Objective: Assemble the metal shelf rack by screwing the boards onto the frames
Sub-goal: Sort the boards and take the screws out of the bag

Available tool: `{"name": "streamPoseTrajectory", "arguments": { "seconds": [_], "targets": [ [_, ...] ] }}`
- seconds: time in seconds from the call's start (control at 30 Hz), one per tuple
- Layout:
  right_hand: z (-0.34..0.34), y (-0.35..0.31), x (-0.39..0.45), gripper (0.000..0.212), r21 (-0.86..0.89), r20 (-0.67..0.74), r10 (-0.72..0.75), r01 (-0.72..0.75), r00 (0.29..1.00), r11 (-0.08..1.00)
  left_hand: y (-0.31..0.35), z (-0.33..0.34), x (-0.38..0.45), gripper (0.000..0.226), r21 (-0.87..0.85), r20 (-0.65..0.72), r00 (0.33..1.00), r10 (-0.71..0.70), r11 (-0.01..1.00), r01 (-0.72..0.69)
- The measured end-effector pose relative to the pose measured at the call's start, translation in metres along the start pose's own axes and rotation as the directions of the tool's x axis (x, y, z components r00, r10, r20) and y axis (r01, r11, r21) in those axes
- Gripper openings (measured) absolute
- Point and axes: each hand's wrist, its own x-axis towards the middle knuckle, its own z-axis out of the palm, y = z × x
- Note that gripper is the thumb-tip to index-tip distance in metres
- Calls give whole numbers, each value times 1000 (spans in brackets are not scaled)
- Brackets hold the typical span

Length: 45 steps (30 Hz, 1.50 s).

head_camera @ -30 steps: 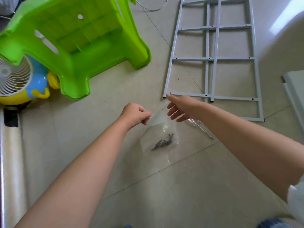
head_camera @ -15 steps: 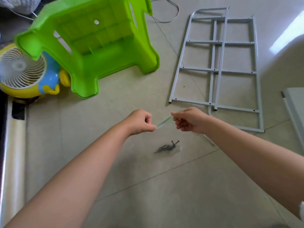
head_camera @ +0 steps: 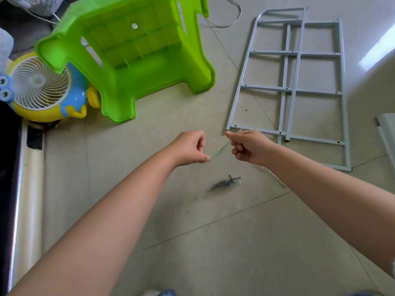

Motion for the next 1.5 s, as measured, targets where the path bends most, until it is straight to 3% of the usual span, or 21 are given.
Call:
{"name": "streamPoseTrajectory", "arguments": {
  "seconds": [0.17, 0.23, 0.33, 0.5, 0.6, 0.73, 0.83, 0.93, 1.07, 1.17, 1.37, 1.5],
  "targets": [
    [-7, -7, 1, 33, 169, 38, -82, 74, 996, 983, 2, -2, 5, 24, -194, -240, 965, -106, 979, 60],
    [-7, -8, 0, 36, 230, 48, -117, 103, 992, 968, 8, -4, 9, 18, -140, -285, 949, -135, 985, 98],
    [-5, -12, 0, 39, 261, 37, -144, 129, 989, 957, 19, -3, 10, 15, 39, -203, 974, -104, 993, 114],
    [-11, -17, 2, 36, 261, 23, -145, 134, 989, 956, 16, 0, 9, 24, -122, -92, 994, -52, 992, 40],
    [-11, -17, 3, 35, 230, 51, -127, 112, 991, 967, 13, 1, 6, 36, -128, -40, 999, -30, 991, 24],
    [-7, -16, 4, 33, 185, 102, -109, 89, 989, 979, 12, 8, 10, 31, -2, 33, 998, -50, 999, 50],
    [-5, -16, 5, 33, 171, 118, -107, 86, 987, 981, 14, 13, 11, 10, 8, -32, 999, -3, 1000, 3],
    [-5, -17, 7, 34, 170, 120, -106, 85, 987, 982, 14, 14, 12, 14, -16, -58, 998, 7, 1000, -8],
    [-14, -18, 7, 37, 179, 136, -128, 103, 982, 978, 16, 9, 18, 13, -31, -222, 975, -27, 999, 20],
    [-20, -17, 5, 39, 81, 152, -117, 105, 982, 991, 16, 5, 22, 15, -93, -313, 947, -68, 995, 40],
    [-15, -19, 3, 29, -157, 55, -92, 100, 994, 983, 15, 8, 23, 11, -104, -267, 964, 1, 994, -29],
    [-5, -17, 2, 28, -213, 107, -26, 48, 994, 976, 18, 9, 22, 9, -72, -255, 967, 18, 997, -37]
  ]
}}
